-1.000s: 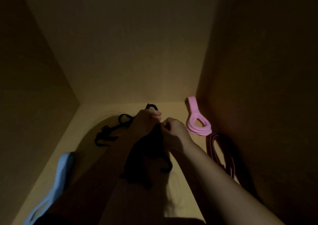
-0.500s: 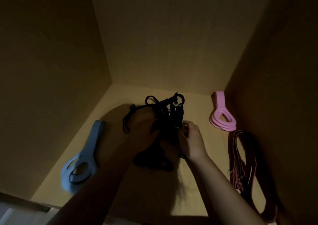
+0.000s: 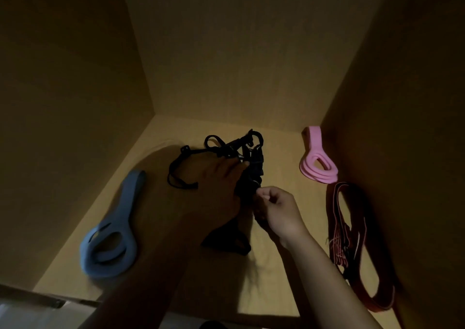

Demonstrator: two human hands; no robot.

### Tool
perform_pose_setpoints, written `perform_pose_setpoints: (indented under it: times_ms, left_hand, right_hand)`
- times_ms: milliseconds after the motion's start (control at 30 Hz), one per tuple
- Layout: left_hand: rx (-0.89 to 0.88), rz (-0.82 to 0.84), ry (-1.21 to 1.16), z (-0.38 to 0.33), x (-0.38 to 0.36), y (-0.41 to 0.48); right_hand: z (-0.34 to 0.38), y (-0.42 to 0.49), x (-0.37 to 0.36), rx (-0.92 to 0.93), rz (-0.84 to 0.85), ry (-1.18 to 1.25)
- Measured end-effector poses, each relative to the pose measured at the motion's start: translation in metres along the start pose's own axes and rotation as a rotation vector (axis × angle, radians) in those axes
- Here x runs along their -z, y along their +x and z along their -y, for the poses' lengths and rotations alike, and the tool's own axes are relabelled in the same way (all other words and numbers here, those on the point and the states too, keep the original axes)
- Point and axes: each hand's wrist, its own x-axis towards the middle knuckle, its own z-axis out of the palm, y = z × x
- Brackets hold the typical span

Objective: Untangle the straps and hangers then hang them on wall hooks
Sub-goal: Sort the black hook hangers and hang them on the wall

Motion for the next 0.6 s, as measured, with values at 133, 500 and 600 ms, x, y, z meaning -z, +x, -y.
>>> perform_pose_setpoints:
  times_ms: [133,500,600]
  left_hand:
    - [-0.028,0.134,0.064,-0.005,-0.001,0.003]
    - [0.284,-0.021,-0.777,-0.029,0.053,0.021]
    - [0.367,0.047,-1.267,-0.028,0.069,0.032]
  right_hand:
    - [0.017,-0.007,0.010,0.067,0.020,0.032]
    - [0.052,-0.010,0.010,0.187,0.019,0.413]
    - [0.063,-0.008,-0.001,0.236,0.081,0.394]
